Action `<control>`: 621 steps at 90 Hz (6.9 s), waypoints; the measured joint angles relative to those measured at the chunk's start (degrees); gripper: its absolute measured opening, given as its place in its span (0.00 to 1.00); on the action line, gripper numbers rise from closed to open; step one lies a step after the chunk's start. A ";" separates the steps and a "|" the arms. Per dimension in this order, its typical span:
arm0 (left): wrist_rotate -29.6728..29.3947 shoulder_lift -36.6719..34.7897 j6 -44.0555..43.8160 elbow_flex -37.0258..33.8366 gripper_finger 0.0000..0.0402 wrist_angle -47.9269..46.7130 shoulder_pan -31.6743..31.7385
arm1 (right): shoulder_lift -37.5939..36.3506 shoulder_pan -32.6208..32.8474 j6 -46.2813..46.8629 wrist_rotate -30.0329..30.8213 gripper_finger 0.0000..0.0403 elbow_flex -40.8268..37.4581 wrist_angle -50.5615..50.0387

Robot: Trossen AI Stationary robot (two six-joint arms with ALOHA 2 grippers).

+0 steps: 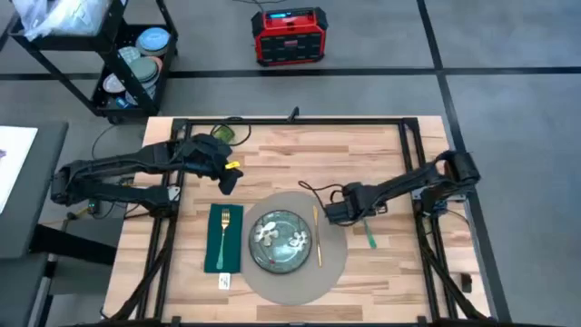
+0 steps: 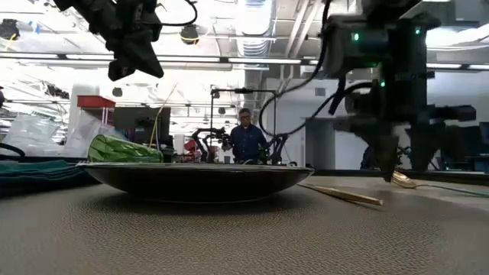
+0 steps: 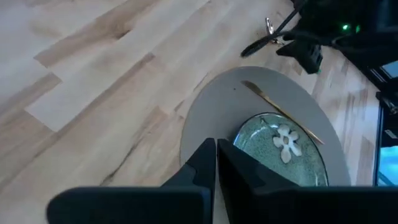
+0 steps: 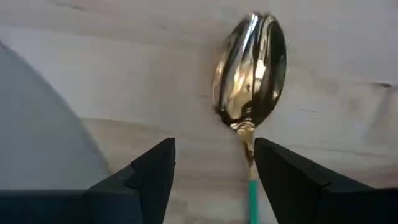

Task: Set table place
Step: Put the green spoon on the gray tablemat to the right of the gold table knife

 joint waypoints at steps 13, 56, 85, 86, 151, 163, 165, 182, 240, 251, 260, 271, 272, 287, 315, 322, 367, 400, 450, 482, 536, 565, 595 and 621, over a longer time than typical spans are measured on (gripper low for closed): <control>-0.05 0.01 -1.04 0.00 0.00 0.02 -0.30 | 0.19 2.13 0.46 -1.15 0.46 0.00 -2.52; -0.99 0.01 -3.69 0.00 0.00 0.52 -0.34 | -3.95 3.76 4.00 -6.64 0.26 -9.51 7.79; -1.40 0.00 -4.15 0.00 0.00 0.50 -0.34 | -6.19 -0.53 -0.15 -9.44 0.00 -9.35 7.31; -1.40 0.00 -4.15 0.00 0.00 0.50 -0.34 | -6.17 -0.44 -0.04 -9.43 0.00 -9.21 7.30; -1.36 0.01 -3.48 0.00 0.00 -1.30 -0.34 | -6.03 9.95 12.32 0.46 0.00 1.49 20.35; -1.38 0.00 -3.52 0.00 0.00 -1.30 -0.63 | -6.03 10.42 14.77 2.10 0.00 1.49 20.90; -1.36 0.01 -3.50 0.00 0.00 -1.30 -0.71 | -5.94 10.40 14.80 2.13 0.00 1.49 21.25; -1.36 0.00 -3.58 0.00 0.00 -1.30 -1.51 | -5.68 9.92 15.38 2.89 0.00 1.49 24.81; -1.33 0.00 -6.54 0.00 0.00 -1.25 -6.19 | -5.61 11.31 14.44 1.47 0.20 1.49 22.60; -1.35 0.00 -7.64 0.00 0.00 -1.23 -6.39 | -5.61 11.17 14.35 1.42 0.29 1.14 21.90; -1.35 0.01 -8.77 0.00 0.00 -1.23 -6.39 | -5.61 11.17 14.23 2.07 0.33 1.11 20.67; -1.36 0.02 -9.39 0.00 0.00 -1.25 -6.46 | -5.61 10.50 10.13 5.28 0.33 1.11 20.24; -1.36 0.01 -9.54 0.00 0.00 -1.25 -6.46 | -5.61 10.25 9.63 5.32 0.33 1.11 20.10; -1.38 0.01 -13.60 0.00 0.00 -1.88 -7.74 | -5.61 6.73 -1.28 1.82 0.29 1.11 21.90; -8.18 0.02 -18.43 0.00 0.00 -6.15 -11.11 | -5.59 0.75 -20.38 -0.77 0.02 1.11 26.18; -9.70 0.02 -19.60 0.00 0.00 -5.93 -11.12 | -5.55 -2.41 -25.11 -4.11 0.01 1.12 28.70; -13.71 0.02 -21.10 0.00 0.00 -5.78 -11.09 | -2.47 -13.36 -42.06 -15.50 0.00 7.39 28.51; -14.31 0.02 -21.51 0.01 0.00 -6.02 -11.09 | 7.92 -12.63 -48.16 -18.95 0.00 17.21 24.84; -14.51 0.02 -20.63 0.02 0.00 -6.05 -11.09 | 10.00 -12.50 -50.24 -21.20 0.00 17.11 24.50; -14.50 0.02 -20.71 0.01 0.00 -6.58 -11.07 | 11.65 -14.04 -51.54 -22.47 0.00 16.99 25.25; -15.39 0.02 -20.81 0.02 0.00 -7.38 -11.07 | 12.40 -14.80 -52.81 -23.06 0.00 17.11 26.27; -15.46 0.02 -19.79 0.02 0.00 -7.46 -11.07 | 12.40 -14.80 -52.95 -22.85 0.00 17.11 25.19; -15.58 0.02 -19.74 0.02 0.00 -7.49 -11.07 | 12.40 -14.78 -52.83 -22.11 0.00 17.11 24.76; -15.56 0.02 -19.77 0.01 0.00 -7.58 -11.07 | 14.64 -14.39 -51.47 -22.50 0.00 17.15 25.42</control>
